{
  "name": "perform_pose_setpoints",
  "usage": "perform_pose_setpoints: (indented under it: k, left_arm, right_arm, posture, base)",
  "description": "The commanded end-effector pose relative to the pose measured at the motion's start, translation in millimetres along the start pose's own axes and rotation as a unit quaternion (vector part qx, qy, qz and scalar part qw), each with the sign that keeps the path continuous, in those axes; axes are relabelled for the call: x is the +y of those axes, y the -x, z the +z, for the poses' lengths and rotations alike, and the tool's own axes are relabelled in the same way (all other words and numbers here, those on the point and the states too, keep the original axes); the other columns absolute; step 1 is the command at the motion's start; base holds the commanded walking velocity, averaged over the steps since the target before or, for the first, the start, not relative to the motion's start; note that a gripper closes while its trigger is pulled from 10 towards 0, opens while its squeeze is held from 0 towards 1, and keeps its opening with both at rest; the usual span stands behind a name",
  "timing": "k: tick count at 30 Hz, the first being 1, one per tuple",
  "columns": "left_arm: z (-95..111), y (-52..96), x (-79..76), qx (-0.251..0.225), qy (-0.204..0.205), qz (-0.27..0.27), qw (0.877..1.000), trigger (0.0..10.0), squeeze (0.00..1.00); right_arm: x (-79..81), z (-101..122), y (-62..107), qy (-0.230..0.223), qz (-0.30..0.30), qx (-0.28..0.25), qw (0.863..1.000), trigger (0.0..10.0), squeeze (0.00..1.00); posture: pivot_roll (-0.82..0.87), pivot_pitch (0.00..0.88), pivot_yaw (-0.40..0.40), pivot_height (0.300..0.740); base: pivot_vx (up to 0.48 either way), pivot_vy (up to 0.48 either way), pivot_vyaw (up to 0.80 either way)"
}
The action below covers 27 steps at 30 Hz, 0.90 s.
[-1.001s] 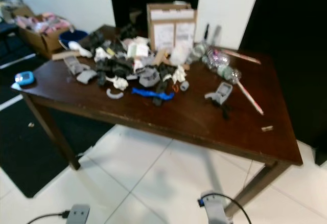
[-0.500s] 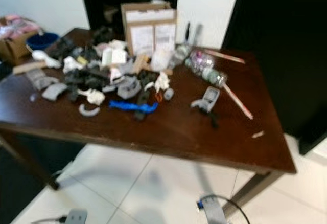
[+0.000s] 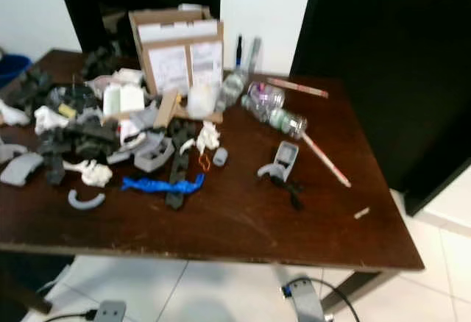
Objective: Picking trash to rubbish bin
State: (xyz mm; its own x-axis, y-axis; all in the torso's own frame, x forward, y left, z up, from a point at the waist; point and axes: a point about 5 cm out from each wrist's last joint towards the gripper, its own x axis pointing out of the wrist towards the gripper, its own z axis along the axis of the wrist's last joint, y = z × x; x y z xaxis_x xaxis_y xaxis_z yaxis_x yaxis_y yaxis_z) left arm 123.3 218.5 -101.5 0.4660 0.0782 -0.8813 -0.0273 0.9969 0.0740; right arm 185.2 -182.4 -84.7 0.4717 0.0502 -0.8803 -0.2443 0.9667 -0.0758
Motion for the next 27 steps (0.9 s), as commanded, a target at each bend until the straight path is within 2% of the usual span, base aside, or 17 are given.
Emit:
perform_pose_setpoints:
  k: [1, 5, 11, 21, 22, 23, 27]
  left_arm:
    - [-9.0, 1.1, -3.8, 0.017, 0.0, -0.005, 1.0, 10.0, 0.0]
    - [-9.7, 1.2, -4.0, 0.019, 0.002, -0.007, 1.0, 10.0, 0.0]
    - [-10.7, 1.3, -2.9, 0.025, -0.008, -0.004, 1.0, 10.0, 0.0]
    - [-8.9, 1.2, -0.7, 0.021, -0.008, 0.0, 1.0, 10.0, 0.0]
    - [-9.1, 1.3, -0.2, 0.021, -0.007, 0.001, 1.0, 10.0, 0.0]
    - [-9.5, 1.5, 0.4, 0.022, -0.005, 0.001, 1.0, 10.0, 0.0]
    - [-9.9, 1.6, 0.5, 0.022, -0.002, 0.001, 1.0, 10.0, 0.0]
  right_arm:
    - [-1.8, -12.5, 1.3, 0.001, -0.006, 0.021, 1.0, 10.0, 0.0]
    - [-2.0, -13.5, 1.4, 0.002, -0.007, 0.024, 1.0, 10.0, 0.0]
    - [-4.5, -21.1, 2.5, 0.01, -0.013, 0.039, 0.999, 10.0, 0.0]
    - [-16.3, -35.6, 6.2, 0.013, -0.052, 0.074, 0.996, 10.0, 0.0]
    - [-19.3, -37.5, 7.0, 0.009, -0.061, 0.079, 0.995, 10.0, 0.0]
    - [-29.3, -42.0, 9.7, -0.018, -0.089, 0.09, 0.992, 10.0, 0.0]
    - [-39.4, -46.4, 12.8, -0.048, -0.114, 0.098, 0.987, 10.0, 0.0]
  posture:
    - [0.2, 0.073, -0.088, 0.74]
    - [0.2, 0.074, -0.087, 0.74]
    - [0.2, 0.079, -0.077, 0.74]
    - [0.2, 0.084, -0.072, 0.74]
    - [0.2, 0.085, -0.072, 0.74]
    - [0.2, 0.085, -0.072, 0.74]
    - [0.2, 0.085, -0.072, 0.74]
  base:
    - [0.0, 0.0, 0.0]
    - [0.0, 0.0, 0.0]
    - [0.0, -0.466, 0.0]
    - [0.0, 0.0, 0.0]
    - [0.0, 0.0, 0.0]
    - [0.0, 0.0, 0.0]
    - [0.0, 0.0, 0.0]
